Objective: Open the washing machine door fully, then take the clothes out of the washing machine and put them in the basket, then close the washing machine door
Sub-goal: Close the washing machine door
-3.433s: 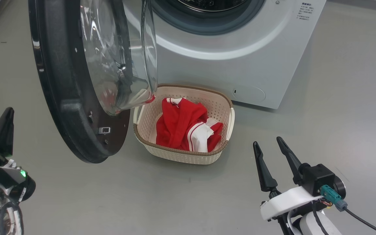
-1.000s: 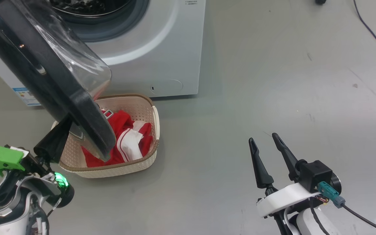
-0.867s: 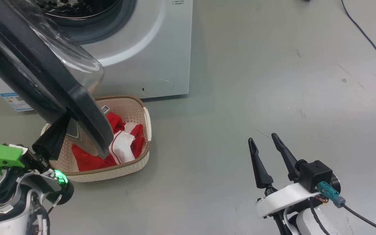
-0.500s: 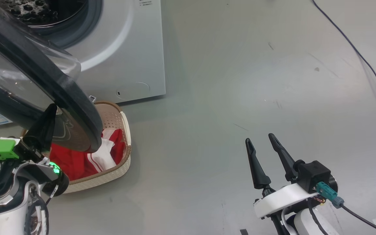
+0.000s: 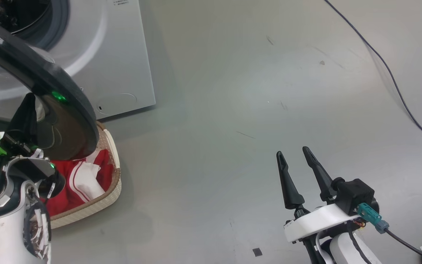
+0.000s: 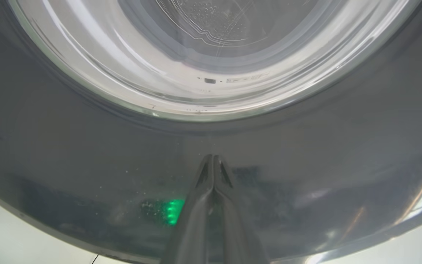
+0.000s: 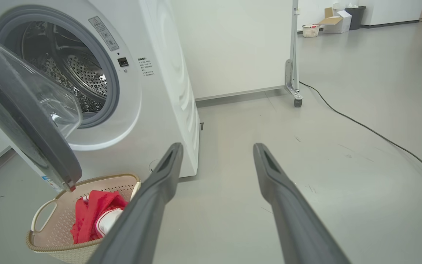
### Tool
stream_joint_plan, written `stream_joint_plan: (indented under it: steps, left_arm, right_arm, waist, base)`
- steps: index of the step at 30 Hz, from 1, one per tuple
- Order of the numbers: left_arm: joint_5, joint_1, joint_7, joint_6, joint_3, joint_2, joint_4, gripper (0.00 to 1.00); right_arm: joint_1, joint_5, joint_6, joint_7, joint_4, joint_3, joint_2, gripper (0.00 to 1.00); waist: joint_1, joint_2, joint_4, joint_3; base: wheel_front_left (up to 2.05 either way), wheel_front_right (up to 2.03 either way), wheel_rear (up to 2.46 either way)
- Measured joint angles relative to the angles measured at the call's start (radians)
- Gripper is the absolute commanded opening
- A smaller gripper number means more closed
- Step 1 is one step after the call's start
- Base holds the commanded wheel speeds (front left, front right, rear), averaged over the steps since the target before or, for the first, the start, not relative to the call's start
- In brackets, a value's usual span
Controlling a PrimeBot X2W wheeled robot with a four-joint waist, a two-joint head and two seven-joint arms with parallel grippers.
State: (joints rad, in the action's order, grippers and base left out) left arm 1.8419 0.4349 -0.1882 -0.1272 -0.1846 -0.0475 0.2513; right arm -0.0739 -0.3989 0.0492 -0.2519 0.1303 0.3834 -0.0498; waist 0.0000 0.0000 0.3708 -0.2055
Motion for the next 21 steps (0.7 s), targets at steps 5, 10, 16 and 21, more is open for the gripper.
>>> stream_joint_plan:
  steps: [5,10,16,21]
  left_arm:
    - [-0.013,0.029,0.033,0.0,0.013,0.0,0.023,0.0]
    - [-0.03,0.058,0.065,0.0,0.028,0.002,0.036,0.0]
    - [-0.051,0.079,0.08,0.0,0.04,0.003,0.059,0.0]
    - [-0.062,0.081,0.076,0.007,0.079,0.009,0.09,0.0]
  right_arm:
    - [0.0,-0.018,0.0,0.0,-0.008,0.009,0.001,1.0]
    - [0.0,-0.032,-0.009,0.0,-0.016,0.014,0.001,1.0]
    - [0.0,-0.04,-0.026,0.0,-0.026,0.005,0.002,1.0]
    - [0.001,-0.04,-0.035,0.0,-0.03,-0.02,0.002,1.0]
  waist:
    - [0.0,0.0,0.035,-0.015]
    - [0.0,0.0,0.068,-0.029]
    - [0.0,0.0,0.101,-0.038]
    - [0.0,0.0,0.096,-0.034]
  base:
    - [0.0,0.0,0.0]
    - [0.0,0.0,0.0]
    - [0.0,0.0,0.0]
    - [0.0,0.0,0.0]
